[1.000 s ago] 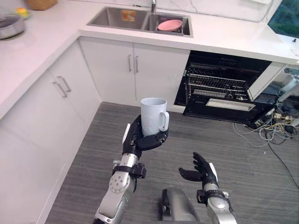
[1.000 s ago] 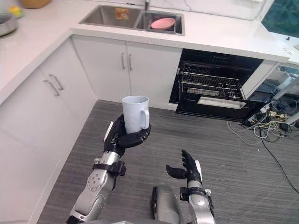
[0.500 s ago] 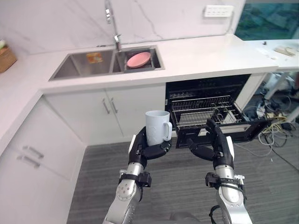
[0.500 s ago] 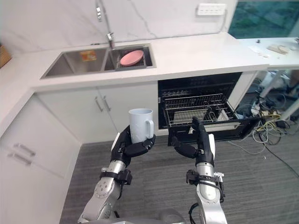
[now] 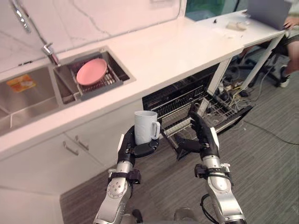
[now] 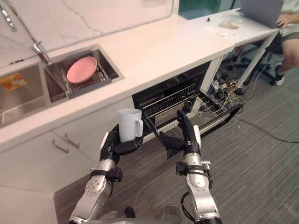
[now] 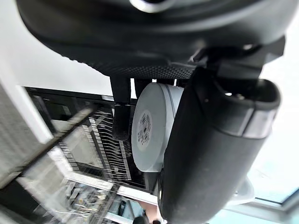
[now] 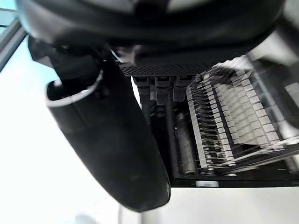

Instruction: Walk over to the sink, pick up the cup, carry it to the dishwasher, place the cup inside the dishwasher, then close the dishwasher door

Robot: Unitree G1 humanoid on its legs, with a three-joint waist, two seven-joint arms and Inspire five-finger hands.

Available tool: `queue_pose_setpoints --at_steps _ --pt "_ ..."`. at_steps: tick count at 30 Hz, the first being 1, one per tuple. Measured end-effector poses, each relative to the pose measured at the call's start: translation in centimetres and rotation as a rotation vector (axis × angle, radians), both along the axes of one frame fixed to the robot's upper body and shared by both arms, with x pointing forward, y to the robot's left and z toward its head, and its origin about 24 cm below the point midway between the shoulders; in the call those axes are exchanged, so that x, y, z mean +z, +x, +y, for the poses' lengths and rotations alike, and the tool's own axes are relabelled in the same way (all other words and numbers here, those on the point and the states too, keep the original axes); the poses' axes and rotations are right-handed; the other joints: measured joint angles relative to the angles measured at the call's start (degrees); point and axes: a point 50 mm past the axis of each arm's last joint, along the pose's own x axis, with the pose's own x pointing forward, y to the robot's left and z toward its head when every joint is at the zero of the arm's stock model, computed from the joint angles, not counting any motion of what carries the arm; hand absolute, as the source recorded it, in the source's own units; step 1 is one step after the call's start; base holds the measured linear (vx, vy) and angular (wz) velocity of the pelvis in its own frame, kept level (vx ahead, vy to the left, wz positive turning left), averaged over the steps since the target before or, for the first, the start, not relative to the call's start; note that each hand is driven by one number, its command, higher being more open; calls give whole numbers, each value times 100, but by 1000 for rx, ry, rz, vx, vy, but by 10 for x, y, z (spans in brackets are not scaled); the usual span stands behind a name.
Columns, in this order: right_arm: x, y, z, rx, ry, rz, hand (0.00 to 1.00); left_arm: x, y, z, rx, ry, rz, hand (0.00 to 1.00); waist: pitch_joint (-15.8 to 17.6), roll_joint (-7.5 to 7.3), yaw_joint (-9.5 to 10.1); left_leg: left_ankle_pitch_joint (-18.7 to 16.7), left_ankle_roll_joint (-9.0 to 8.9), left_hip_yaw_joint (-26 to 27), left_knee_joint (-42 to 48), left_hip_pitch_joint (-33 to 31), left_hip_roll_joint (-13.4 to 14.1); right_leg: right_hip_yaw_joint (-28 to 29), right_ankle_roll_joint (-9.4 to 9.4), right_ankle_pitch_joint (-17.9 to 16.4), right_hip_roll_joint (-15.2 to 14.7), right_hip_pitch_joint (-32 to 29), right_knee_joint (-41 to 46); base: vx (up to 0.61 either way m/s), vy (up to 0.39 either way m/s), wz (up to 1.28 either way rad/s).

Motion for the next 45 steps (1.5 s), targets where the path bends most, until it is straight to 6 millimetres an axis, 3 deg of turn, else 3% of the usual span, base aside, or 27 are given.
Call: queue_pose_setpoints --at_steps 2,3,4,6,11,13,16,18,19,20,23,32,38,45 --pt "5 6 2 23 0 -31 90 4 4 3 11 0 -21 30 -2 6 -47 -86 -133 111 -71 140 71 -682 -210 110 66 -443 -965 201 -57 -30" --pt "5 6 2 22 1 -29 90 4 4 3 12 0 -22 30 -14 -7 -73 -126 -196 110 -56 154 73 -734 -304 289 120 -456 -1345 239 -119 4" --pt "2 4 0 17 1 -18 90 2 4 3 12 4 -16 30 -29 -57 -144 -265 -301 44 55 212 -17 -716 -446 1047 173 -388 -1879 190 -90 14" --pt "-5 -2 -12 4 -37 18 90 -6 4 -5 12 -26 24 30 -49 275 -149 -453 -545 -9 386 211 257 -861 -514 991 327 -128 -1986 219 -94 9" --pt "-5 -10 -25 -58 33 28 90 -5 10 -11 3 -36 20 30 -9 251 -161 -428 -842 70 2591 -371 729 -879 -645 741 353 587 -2258 179 -116 -2" --pt "8 -10 -24 -54 71 -27 90 -4 10 -13 1 -41 16 30 -33 284 -164 -684 -822 58 2497 -475 726 -816 -645 741 349 746 -2407 110 -11 -21" --pt "25 -9 -15 3 127 -113 90 -2 12 -15 1 -51 7 30 -85 355 -133 -738 -783 -355 1215 -531 513 -596 -563 795 381 800 -2559 98 53 -35" --pt "26 -9 -13 27 152 -114 90 -1 13 -16 2 -55 6 30 -132 425 -114 -361 -759 -568 489 -459 462 -477 -526 817 489 786 -2601 112 115 -47" --pt "25 -9 -12 37 161 -109 90 -1 13 -17 2 -59 7 30 -205 539 -83 158 -727 -611 177 -418 532 -385 -475 807 629 764 -2601 128 145 -53" --pt "22 -11 -9 41 188 -95 90 -4 13 -16 -3 -47 16 30 -259 441 -72 193 -710 -530 51 -289 483 -275 -393 823 589 786 -2607 134 140 -46" --pt "28 -11 -1 86 226 -117 90 -3 15 -16 -21 -27 8 30 -292 409 -118 313 -582 -348 -328 -119 299 -103 -255 886 468 762 -2740 78 127 -22" --pt "32 -10 17 202 266 -122 90 -8 14 -21 -57 -9 28 30 -413 456 -163 432 -488 -199 -754 41 159 58 -79 1080 421 832 -3166 18 48 -9" --pt "40 -3 32 270 293 -148 90 -10 11 -45 -201 35 20 30 -473 458 -160 478 -418 -189 -844 -6 149 56 -28 1356 452 970 -3629 0 0 0" --pt "24 0 27 243 273 -84 90 -11 9 -47 -249 97 12 30 -512 461 -160 517 -385 -217 -859 -64 158 16 -28 1549 424 1085 -3975 -4 2 2"
